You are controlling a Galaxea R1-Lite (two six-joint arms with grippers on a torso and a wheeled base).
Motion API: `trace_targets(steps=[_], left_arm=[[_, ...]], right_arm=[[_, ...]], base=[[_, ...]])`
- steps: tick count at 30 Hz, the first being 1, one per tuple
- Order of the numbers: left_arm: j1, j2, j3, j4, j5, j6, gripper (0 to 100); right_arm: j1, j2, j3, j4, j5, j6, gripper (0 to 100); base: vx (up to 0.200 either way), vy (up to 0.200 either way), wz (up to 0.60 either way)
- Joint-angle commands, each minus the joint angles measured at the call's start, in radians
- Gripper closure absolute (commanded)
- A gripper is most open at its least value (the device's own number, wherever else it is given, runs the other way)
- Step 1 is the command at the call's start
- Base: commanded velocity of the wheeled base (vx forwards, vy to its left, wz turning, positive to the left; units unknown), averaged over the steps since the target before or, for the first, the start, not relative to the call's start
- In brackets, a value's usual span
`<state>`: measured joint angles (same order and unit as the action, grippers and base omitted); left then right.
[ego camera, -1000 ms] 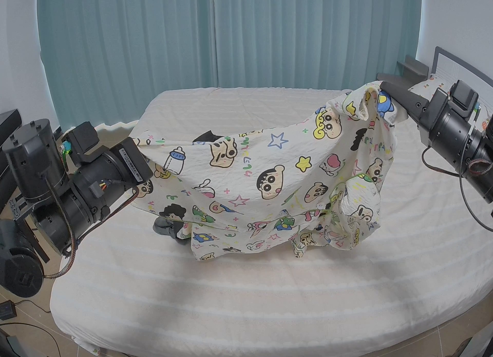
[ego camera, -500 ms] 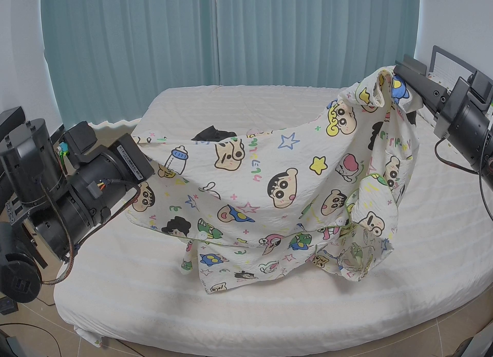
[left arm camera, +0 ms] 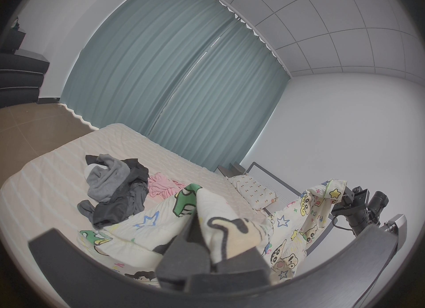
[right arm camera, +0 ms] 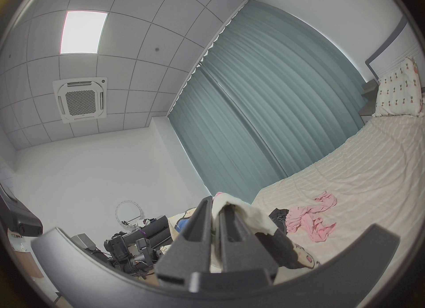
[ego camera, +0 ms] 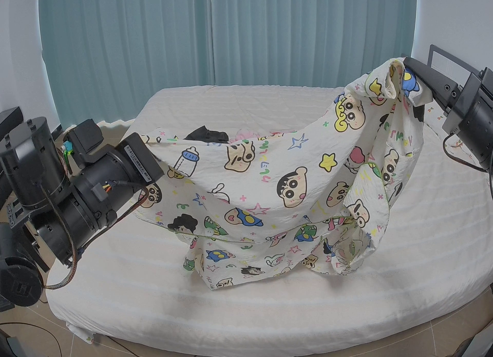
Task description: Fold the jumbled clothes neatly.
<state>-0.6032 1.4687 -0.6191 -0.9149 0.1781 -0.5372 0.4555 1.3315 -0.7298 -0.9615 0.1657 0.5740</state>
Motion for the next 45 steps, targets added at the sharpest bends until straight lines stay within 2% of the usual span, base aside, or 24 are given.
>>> trace_targets(steps=[1,12,17,25,37,45], left_arm=[[-0.004,0.005,-0.007,-0.001,0.001,0.000,100],[-0.018,0.005,-0.008,-0.001,0.003,0.002,100],[-0.027,0.007,-0.021,-0.001,0.035,0.002,100],[-0.029,0.004,-0.025,-0.001,0.046,0.003,100],[-0.030,0.007,-0.047,-0.062,0.109,0.011,100],[-0.030,0.035,-0.065,-0.062,0.110,0.011,100]], right_arm=[[-0.001,0.003,-0.003,0.000,0.001,0.000,100],[-0.003,0.006,-0.008,0.000,0.001,0.000,100],[-0.003,0.006,-0.010,-0.002,0.001,0.000,100],[-0.005,-0.002,-0.016,-0.002,0.001,0.000,100],[-0.058,-0.023,-0.065,0.001,0.001,-0.002,100],[-0.106,-0.028,-0.066,0.004,0.009,-0.002,100]], base=[[0.000,-0.200,0.00],[0.000,-0.200,0.00],[0.000,-0.200,0.00],[0.000,-0.200,0.00],[0.000,-0.200,0.00],[0.000,-0.200,0.00]])
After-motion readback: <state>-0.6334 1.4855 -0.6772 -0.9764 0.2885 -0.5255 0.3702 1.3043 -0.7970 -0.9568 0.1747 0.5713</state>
